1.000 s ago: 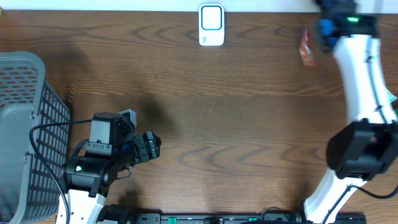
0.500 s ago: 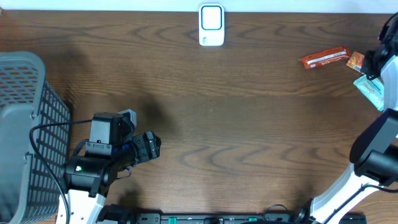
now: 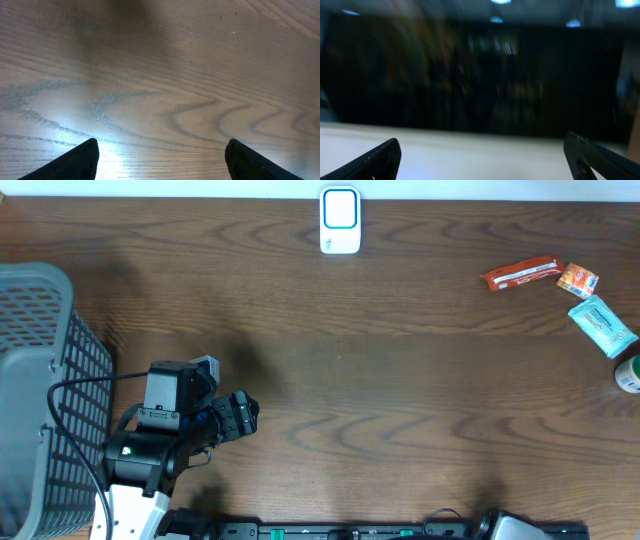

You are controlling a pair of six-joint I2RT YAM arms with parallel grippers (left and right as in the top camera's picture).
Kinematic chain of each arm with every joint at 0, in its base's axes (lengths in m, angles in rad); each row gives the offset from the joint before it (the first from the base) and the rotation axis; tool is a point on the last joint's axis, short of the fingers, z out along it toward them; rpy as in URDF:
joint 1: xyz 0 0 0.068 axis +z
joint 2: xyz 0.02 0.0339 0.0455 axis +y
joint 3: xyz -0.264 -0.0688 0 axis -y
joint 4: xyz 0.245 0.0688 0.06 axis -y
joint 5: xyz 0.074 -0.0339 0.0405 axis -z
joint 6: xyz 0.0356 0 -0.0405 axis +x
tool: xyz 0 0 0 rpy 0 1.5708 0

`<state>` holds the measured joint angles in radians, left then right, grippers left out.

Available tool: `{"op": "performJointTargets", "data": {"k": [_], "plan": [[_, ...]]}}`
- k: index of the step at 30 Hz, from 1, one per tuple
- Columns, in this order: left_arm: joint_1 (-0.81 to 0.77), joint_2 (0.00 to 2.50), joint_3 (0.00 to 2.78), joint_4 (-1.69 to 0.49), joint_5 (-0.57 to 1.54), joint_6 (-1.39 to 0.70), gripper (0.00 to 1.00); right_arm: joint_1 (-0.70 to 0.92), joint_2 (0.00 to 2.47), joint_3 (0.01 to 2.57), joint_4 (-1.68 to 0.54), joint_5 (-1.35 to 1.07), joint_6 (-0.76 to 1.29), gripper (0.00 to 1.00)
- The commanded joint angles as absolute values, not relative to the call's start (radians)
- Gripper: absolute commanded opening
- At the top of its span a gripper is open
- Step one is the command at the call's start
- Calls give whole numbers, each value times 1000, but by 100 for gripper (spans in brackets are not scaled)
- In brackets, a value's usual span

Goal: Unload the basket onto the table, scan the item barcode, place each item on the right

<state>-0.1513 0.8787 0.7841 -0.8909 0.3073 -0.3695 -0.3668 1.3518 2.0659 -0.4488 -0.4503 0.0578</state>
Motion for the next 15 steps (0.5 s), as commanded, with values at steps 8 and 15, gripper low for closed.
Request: {"op": "performJointTargets", "data": {"k": [8, 15], "plan": [[-147, 875, 789, -893, 294, -367, 81, -305, 856, 2013, -802, -551, -144, 99], [-147, 875, 789, -893, 294, -367, 81, -176, 536, 1809, -733, -456, -285, 99]]}}
